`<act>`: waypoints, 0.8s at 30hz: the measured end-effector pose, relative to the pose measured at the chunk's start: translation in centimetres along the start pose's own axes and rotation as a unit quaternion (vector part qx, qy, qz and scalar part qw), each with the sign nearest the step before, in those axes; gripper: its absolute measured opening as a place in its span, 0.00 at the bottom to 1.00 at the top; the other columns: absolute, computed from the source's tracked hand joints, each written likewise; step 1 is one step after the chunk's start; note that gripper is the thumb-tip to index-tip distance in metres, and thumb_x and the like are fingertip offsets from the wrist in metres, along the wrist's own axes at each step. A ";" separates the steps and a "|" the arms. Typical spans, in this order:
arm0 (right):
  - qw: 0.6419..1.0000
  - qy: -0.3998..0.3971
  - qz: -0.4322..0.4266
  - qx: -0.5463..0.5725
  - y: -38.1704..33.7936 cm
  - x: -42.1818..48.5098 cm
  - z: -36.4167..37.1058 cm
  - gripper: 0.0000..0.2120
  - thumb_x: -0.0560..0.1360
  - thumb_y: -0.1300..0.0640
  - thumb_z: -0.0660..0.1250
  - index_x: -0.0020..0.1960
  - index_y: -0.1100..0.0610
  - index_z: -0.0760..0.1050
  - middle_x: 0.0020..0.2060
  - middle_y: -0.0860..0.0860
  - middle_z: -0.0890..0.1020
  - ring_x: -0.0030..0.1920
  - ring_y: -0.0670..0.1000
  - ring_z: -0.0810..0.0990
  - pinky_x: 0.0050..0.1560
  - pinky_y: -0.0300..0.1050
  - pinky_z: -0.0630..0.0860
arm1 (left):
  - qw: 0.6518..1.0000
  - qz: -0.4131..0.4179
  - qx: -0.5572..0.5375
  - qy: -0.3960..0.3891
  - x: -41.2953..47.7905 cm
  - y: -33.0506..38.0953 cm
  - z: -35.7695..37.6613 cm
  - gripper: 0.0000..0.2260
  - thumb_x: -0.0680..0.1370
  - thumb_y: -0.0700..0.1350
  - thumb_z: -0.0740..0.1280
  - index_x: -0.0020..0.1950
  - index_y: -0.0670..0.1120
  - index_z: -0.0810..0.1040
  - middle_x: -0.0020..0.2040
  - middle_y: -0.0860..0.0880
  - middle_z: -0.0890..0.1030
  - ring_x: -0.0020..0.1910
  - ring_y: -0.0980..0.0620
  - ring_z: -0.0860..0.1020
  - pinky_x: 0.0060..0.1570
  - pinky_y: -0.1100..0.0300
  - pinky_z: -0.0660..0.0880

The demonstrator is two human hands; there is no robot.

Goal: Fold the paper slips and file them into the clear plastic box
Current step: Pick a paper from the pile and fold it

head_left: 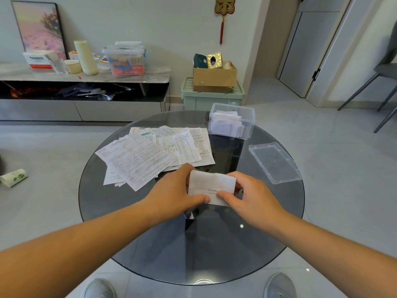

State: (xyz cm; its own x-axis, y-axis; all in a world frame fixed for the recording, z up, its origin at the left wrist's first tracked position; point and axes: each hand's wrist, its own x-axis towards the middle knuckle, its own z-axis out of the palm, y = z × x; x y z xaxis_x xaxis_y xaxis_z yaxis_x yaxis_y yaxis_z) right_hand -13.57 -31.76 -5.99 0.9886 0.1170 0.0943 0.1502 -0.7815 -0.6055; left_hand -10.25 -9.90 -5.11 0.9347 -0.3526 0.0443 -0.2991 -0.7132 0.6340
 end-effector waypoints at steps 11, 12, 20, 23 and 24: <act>0.988 0.008 0.024 -0.150 0.7 1.0 0.8 0.28 0.74 0.31 0.64 0.71 0.37 0.65 0.50 0.40 0.67 0.57 0.47 0.62 0.54 0.45 0.55 | 0.995 0.013 0.092 0.026 1.4 -0.8 1.9 0.28 0.70 0.65 0.73 0.61 0.55 0.64 0.48 0.57 0.75 0.47 0.55 0.75 0.41 0.59 0.73; 0.988 0.001 0.024 -0.150 0.8 0.9 0.7 0.27 0.74 0.32 0.64 0.71 0.36 0.65 0.50 0.41 0.66 0.57 0.47 0.62 0.54 0.45 0.55 | 0.994 0.023 0.108 0.023 1.3 -1.0 2.0 0.28 0.71 0.66 0.71 0.63 0.56 0.65 0.50 0.57 0.75 0.49 0.54 0.74 0.44 0.58 0.72; 0.987 -0.042 0.011 -0.155 1.6 0.4 -0.6 0.25 0.78 0.35 0.61 0.74 0.35 0.64 0.55 0.41 0.63 0.60 0.45 0.59 0.64 0.45 0.55 | 0.984 -0.035 0.169 -0.043 1.8 -1.2 0.9 0.20 0.75 0.66 0.66 0.65 0.65 0.70 0.53 0.54 0.69 0.58 0.51 0.69 0.62 0.49 0.67; 0.986 -0.057 0.011 -0.154 2.1 0.1 -1.2 0.25 0.78 0.36 0.61 0.74 0.35 0.63 0.57 0.39 0.62 0.62 0.44 0.58 0.67 0.46 0.55 | 0.984 -0.036 0.162 -0.066 1.8 -1.3 0.2 0.19 0.76 0.64 0.67 0.66 0.66 0.70 0.55 0.54 0.70 0.59 0.51 0.70 0.62 0.49 0.66; 0.986 -0.061 0.011 -0.154 2.1 0.1 -1.3 0.25 0.78 0.36 0.61 0.74 0.35 0.63 0.57 0.39 0.62 0.62 0.44 0.57 0.67 0.46 0.55 | 0.984 -0.035 0.159 -0.073 1.8 -1.3 0.0 0.18 0.77 0.62 0.67 0.66 0.66 0.70 0.54 0.54 0.70 0.58 0.52 0.70 0.61 0.49 0.65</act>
State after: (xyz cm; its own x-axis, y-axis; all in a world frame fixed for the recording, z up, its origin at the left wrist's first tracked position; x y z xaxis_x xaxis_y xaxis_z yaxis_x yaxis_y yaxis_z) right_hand -13.13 -34.20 -6.24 0.9875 0.1559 -0.0227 0.1394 -0.9318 -0.3353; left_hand -8.18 -9.56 -5.87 0.9244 -0.3629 -0.1172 -0.3017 -0.8839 0.3574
